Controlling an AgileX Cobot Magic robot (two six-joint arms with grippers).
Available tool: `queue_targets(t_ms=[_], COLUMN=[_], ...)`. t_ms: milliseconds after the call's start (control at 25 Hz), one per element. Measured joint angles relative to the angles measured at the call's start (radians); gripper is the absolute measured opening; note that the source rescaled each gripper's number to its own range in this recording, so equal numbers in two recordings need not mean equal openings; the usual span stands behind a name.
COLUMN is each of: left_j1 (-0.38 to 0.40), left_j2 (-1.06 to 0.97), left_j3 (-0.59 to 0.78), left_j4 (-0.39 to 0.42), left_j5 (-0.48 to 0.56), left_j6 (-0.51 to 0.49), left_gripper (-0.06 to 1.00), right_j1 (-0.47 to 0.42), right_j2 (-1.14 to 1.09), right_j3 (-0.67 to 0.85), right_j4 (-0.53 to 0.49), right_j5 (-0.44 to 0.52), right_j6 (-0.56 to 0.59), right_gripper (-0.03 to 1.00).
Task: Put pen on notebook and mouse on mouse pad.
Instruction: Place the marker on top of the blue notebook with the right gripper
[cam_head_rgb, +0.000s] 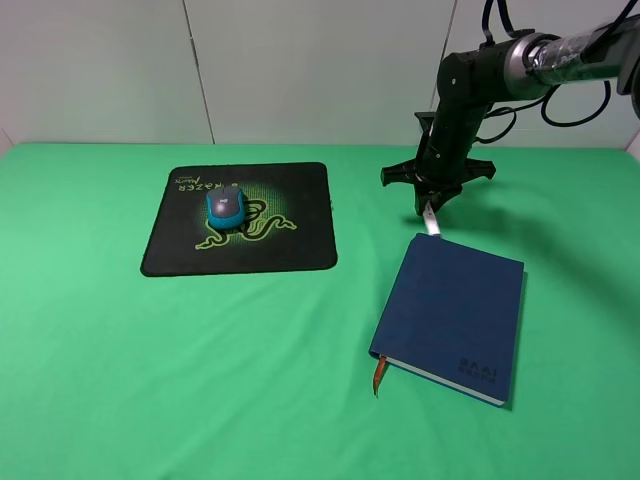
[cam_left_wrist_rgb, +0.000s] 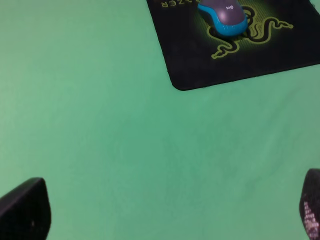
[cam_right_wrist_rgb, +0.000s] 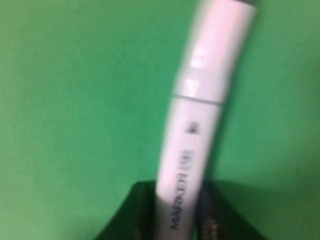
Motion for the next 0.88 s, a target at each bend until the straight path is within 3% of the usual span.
queue_targets(t_ms=[400,880], left_j1=[0.0,0.0], left_j2=[0.0,0.0], left_j3=[0.0,0.0], left_j4=[0.0,-0.001], left_j5=[0.0,0.0], left_j6=[0.0,0.0], left_gripper=[1.0,1.0], right_j1=[0.0,0.0], right_j2=[0.0,-0.102], right_j3=[-0.03,-0.216], right_j4=[0.032,0.036], right_j5=[0.023,0.261], right_j6=[0.0,0.0], right_gripper=[0.0,0.0])
